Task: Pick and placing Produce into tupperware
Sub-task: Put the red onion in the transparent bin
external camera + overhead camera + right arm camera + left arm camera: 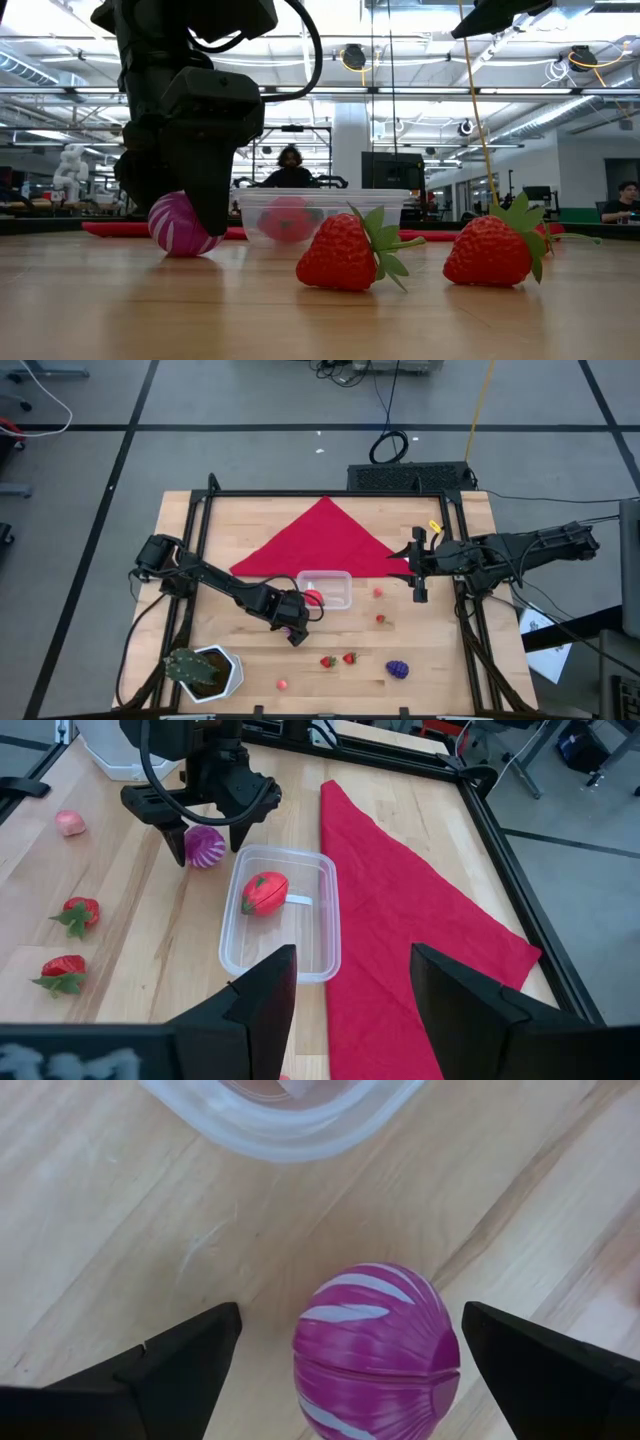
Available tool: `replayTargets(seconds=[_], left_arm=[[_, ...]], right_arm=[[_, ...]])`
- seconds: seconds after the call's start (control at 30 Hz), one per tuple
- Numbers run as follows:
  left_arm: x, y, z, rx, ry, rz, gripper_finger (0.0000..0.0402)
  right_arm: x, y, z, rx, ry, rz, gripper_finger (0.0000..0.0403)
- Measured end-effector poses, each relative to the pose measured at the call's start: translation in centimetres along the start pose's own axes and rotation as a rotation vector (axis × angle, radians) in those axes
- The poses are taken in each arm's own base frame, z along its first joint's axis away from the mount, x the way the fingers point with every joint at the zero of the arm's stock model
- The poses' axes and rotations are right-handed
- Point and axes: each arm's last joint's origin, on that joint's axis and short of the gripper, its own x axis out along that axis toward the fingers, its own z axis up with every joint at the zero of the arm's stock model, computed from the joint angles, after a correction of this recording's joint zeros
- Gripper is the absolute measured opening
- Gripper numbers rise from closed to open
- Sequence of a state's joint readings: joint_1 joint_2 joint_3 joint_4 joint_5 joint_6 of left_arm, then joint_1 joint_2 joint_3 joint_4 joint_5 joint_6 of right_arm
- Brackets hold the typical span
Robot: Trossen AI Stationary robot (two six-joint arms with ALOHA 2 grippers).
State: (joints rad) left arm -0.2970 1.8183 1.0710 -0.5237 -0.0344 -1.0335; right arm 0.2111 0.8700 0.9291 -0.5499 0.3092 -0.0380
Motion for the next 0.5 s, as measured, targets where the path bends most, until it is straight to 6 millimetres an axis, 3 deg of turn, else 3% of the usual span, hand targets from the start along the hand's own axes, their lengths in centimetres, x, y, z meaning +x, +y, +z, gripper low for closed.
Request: replayTargets(seconds=[0.5], left_arm=[[0.02, 0.05, -0.02, -0.017, -0.001, 0.006, 0.0397]], right_arm=[[0.00, -0.01, 0.00, 0.000, 0.000, 0.000, 0.0187]])
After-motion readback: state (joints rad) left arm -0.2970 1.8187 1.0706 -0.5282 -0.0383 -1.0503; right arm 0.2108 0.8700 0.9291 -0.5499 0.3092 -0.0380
